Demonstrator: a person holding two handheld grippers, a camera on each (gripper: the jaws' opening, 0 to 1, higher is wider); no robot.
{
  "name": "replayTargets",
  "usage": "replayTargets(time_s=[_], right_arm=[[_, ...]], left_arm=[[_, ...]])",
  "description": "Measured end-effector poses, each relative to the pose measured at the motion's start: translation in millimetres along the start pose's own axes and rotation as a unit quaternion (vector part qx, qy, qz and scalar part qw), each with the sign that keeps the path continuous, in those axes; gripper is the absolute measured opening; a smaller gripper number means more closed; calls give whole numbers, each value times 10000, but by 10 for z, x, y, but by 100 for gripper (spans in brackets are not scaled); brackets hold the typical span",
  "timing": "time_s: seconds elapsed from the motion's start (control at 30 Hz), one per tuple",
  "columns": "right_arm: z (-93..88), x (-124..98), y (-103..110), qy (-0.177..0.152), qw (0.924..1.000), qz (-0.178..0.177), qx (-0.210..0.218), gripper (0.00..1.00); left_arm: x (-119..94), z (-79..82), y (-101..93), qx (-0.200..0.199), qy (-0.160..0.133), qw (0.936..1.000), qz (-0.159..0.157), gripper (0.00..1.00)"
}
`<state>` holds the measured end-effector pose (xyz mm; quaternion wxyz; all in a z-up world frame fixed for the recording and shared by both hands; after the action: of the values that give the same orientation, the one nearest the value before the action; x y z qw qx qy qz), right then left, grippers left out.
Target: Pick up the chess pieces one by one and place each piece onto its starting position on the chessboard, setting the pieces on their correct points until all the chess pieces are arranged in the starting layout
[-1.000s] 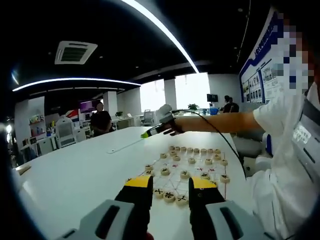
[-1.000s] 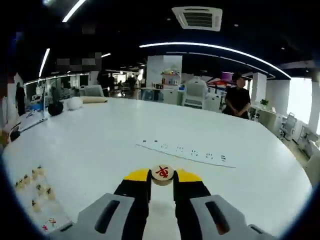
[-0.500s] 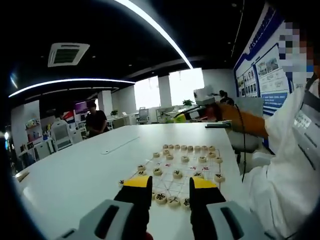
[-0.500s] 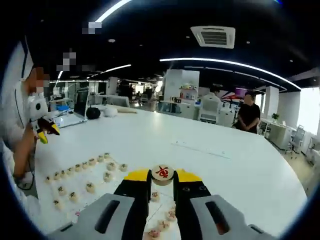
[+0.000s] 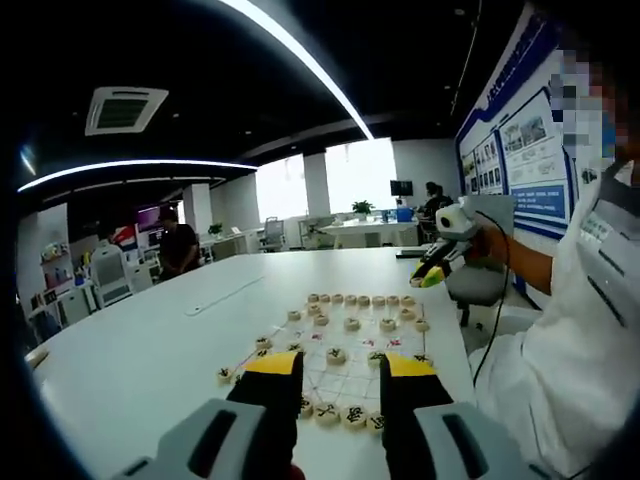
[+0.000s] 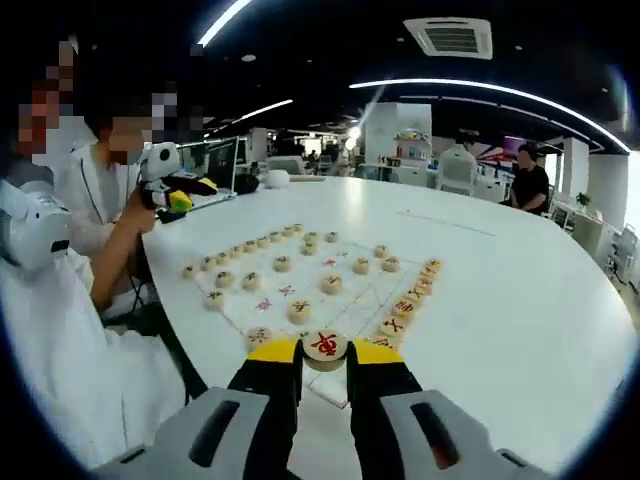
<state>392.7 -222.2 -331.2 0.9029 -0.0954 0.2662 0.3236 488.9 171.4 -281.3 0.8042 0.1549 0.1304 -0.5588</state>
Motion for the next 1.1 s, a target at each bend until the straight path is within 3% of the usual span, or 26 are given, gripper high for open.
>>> replayTargets(time_s=[0.2, 0.5, 0.7, 0.87, 0.93, 1.0, 1.1], right_arm=[[-172, -2, 39, 218, 9997, 68, 42, 19], [-274, 35, -103, 335, 9989, -98, 323, 19], [-319, 92, -91, 446, 9988, -115, 170, 19], [-300, 64, -87, 311, 9992, -149, 183, 21], [-286, 37, -69, 241, 9994, -139, 189, 27], [-234, -10, -74, 36, 9994, -203, 296, 36], [-95, -87, -119, -310, 9981, -358, 398, 37]], left_arm=[[34, -28, -111, 310, 135, 9992, -229, 33], [34, -32, -86, 289, 119, 9993, -211, 33], [34, -32, -80, 279, 117, 9994, -187, 33], [36, -29, -86, 287, 111, 9994, -186, 33], [39, -31, -83, 281, 117, 9994, -179, 33], [37, -28, -75, 265, 101, 9995, -162, 33], [35, -21, -48, 218, 69, 9997, -93, 33]])
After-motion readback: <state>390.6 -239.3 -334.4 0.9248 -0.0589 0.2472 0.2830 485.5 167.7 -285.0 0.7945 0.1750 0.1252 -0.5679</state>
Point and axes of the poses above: the point that each gripper's makers call its tool centre point, and the gripper's own axes: x roughly forward along the fingers, y roughly to its left, z roughly out of its top, the point moved 8 cm from there along -x, roughly backward along the fingers, and after that the axes turned 8 degrees about y, right-handed, at the moved point
